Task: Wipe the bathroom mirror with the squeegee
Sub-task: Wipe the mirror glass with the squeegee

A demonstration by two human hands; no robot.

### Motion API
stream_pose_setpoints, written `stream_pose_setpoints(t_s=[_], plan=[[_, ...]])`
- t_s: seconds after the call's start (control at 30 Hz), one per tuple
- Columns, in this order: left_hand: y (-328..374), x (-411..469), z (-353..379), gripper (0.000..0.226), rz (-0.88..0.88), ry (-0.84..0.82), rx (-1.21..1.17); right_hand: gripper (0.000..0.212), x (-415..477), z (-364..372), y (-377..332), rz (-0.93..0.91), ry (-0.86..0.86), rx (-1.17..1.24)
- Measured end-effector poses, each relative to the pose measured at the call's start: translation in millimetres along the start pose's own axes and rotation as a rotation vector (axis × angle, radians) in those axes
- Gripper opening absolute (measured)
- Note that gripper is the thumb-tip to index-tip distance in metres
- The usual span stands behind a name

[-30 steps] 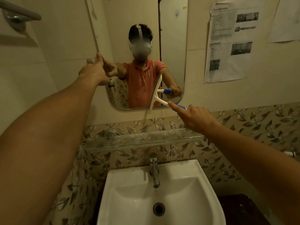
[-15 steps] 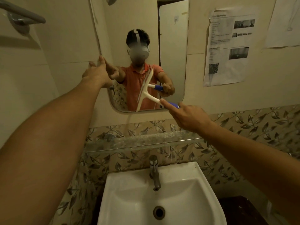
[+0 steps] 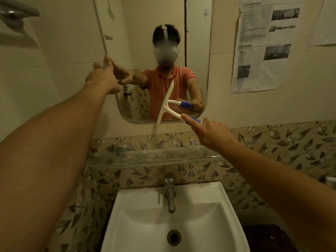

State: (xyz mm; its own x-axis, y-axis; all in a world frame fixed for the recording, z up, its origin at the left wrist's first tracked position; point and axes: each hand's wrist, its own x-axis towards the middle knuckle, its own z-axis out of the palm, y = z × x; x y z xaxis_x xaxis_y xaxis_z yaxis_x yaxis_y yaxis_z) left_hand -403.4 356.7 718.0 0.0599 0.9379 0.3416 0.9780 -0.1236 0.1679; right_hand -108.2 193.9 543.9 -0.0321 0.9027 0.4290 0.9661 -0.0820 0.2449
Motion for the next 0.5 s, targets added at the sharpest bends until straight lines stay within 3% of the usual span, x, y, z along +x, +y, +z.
stream_pose_setpoints(t_s=[0.2, 0.5], plan=[[2.8, 2.5, -1.9, 0.104, -0.015, -0.043, 0.007, 0.076, -20.5, 18.9, 18.4, 0.04, -0.001, 0.047], [5.1, -0.1, -2.4, 0.106, -0.005, -0.051, -0.007, 0.083, -37.3, 26.9, 31.8, 0.068, 0.003, 0.011]])
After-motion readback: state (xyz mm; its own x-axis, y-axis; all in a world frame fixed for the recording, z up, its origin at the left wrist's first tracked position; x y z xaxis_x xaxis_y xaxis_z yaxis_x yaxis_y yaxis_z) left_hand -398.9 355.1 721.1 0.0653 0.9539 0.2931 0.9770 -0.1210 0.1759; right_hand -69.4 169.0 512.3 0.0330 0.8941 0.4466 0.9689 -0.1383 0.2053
